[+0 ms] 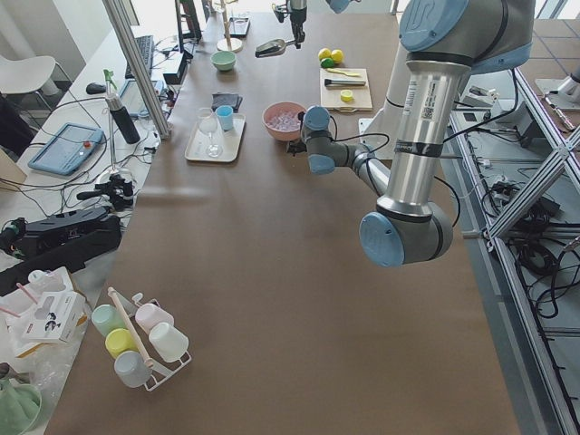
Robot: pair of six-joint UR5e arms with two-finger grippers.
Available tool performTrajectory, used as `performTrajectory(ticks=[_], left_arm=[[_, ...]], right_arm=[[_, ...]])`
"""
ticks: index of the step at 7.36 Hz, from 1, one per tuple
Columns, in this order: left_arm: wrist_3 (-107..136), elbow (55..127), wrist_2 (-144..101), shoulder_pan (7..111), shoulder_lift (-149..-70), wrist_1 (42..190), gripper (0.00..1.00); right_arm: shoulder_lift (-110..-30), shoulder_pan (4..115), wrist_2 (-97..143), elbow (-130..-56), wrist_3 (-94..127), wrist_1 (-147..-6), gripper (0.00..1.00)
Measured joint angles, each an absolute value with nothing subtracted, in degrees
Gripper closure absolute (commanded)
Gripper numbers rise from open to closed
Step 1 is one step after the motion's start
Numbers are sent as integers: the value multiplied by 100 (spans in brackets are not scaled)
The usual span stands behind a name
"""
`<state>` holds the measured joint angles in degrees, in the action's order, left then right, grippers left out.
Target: Put ice in cup with scoop
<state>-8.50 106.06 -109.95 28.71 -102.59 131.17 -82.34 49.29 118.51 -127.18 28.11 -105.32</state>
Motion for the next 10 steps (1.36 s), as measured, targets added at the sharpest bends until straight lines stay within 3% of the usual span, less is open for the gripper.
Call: performTrajectory(ticks=[4, 8, 10], left_arm=[[-717, 10107, -10133, 2483, -10854, 13383, 2], [-4, 9802, -9978, 2464, -11144, 13413, 2], [15, 9557, -9934, 2464, -11231, 13625, 2]], right_arm=[[-7972, 4956, 11768, -13370, 542, -12287, 100], [-6489, 4298, 11210, -13433, 207, -14420, 100], [-5666, 3866, 11053, -13120, -194, -15356, 100]])
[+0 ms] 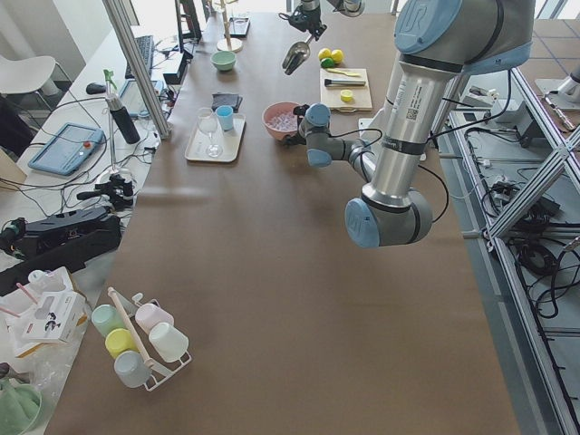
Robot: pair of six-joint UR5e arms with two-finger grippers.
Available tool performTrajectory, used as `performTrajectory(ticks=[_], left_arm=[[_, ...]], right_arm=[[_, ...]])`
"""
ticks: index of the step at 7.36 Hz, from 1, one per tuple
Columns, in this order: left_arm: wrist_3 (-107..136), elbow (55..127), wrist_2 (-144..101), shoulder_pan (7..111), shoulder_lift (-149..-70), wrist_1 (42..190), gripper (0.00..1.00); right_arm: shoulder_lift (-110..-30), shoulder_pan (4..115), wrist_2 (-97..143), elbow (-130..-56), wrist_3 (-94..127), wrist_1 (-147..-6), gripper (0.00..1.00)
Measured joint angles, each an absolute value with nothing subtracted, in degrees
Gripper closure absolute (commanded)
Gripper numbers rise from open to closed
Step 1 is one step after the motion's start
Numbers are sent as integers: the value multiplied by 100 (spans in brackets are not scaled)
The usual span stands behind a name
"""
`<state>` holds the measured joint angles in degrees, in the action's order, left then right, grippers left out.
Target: Put ice in cup with scoop
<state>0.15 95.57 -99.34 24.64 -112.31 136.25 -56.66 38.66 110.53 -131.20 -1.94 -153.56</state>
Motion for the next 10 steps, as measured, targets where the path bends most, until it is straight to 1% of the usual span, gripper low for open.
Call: performTrajectory(ticks=[4, 6, 8, 10], left_arm=[[17, 9106, -10076, 2500, -11360, 14216, 2], [18, 8754, -10288, 2603, -11513, 14559, 2], [18, 8597, -10613, 2773, -11543, 14706, 2], [14, 8425, -10813, 2901, -11600, 14839, 2]], right_arm=[[-3890, 3515, 10698, -11625, -1306, -16903, 100], [-3235, 3456, 10432, -10807, -1896, -17340, 100], [-2943, 3448, 10287, -10341, -2168, -17418, 100], [-2825, 3446, 10159, -10043, -2230, -17358, 100]])
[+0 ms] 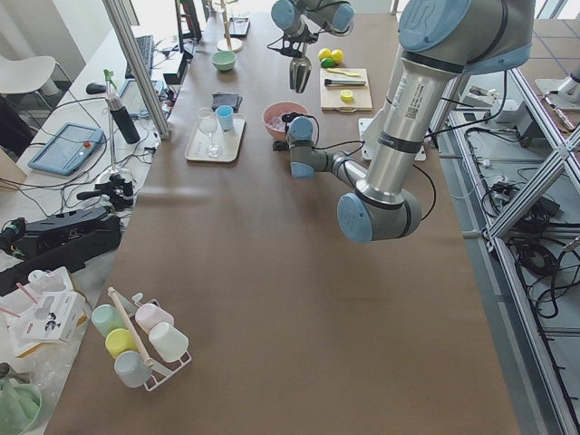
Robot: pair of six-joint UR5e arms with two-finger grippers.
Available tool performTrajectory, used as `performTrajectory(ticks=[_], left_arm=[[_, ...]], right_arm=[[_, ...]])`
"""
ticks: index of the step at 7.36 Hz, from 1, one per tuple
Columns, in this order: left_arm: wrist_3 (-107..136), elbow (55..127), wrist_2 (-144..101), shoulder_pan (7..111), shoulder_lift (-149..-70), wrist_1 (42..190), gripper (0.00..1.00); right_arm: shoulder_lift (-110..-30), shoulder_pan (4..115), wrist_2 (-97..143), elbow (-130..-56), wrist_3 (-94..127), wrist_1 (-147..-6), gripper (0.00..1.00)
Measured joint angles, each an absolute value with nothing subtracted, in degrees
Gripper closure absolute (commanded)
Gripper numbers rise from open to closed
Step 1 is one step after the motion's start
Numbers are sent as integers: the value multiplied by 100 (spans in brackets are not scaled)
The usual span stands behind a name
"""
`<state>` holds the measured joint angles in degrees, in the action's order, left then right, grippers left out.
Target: Put ice in cup with scoop
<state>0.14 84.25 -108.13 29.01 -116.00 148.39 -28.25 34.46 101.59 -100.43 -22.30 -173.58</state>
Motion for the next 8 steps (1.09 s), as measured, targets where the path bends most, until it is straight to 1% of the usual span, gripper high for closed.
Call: performTrajectory(ticks=[5, 8], left_arm=[[-7, 7884, -11255, 2993, -11942, 15237, 2], [15, 7784, -11631, 3110, -11973, 15323, 2]], right_arm=[[-2807, 3392, 10037, -9298, -2237, -16326, 100], [-2817, 3268, 9996, -9076, -2232, -16196, 100]])
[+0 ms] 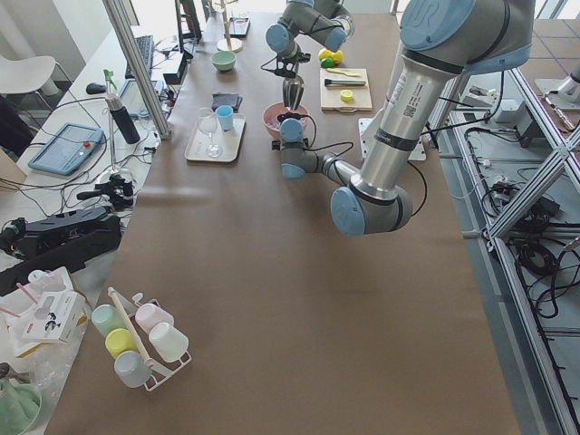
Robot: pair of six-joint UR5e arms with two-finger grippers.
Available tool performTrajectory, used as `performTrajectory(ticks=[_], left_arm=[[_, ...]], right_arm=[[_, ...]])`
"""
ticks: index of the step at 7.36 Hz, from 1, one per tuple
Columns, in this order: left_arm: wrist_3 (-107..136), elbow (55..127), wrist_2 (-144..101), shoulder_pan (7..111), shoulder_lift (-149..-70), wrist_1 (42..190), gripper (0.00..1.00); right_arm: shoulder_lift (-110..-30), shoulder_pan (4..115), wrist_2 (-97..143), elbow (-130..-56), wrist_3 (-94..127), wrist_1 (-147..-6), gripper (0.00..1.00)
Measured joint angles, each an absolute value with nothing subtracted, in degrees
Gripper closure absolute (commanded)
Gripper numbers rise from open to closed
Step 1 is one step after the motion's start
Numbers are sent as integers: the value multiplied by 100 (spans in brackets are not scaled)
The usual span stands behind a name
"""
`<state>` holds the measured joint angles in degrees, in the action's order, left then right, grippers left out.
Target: Put ice in cup with scoop
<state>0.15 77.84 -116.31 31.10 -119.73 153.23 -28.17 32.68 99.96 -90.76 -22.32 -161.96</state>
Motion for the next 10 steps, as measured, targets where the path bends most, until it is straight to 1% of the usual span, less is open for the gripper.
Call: performTrajectory(ticks=[5, 10], left_arm=[[12, 7791, -11672, 3094, -11985, 15403, 2], [0, 7807, -11369, 2994, -11993, 15505, 2]], right_arm=[[-2801, 3127, 9971, -8830, -2199, -16176, 100], [-3006, 3077, 9973, -8723, -2154, -15445, 100]])
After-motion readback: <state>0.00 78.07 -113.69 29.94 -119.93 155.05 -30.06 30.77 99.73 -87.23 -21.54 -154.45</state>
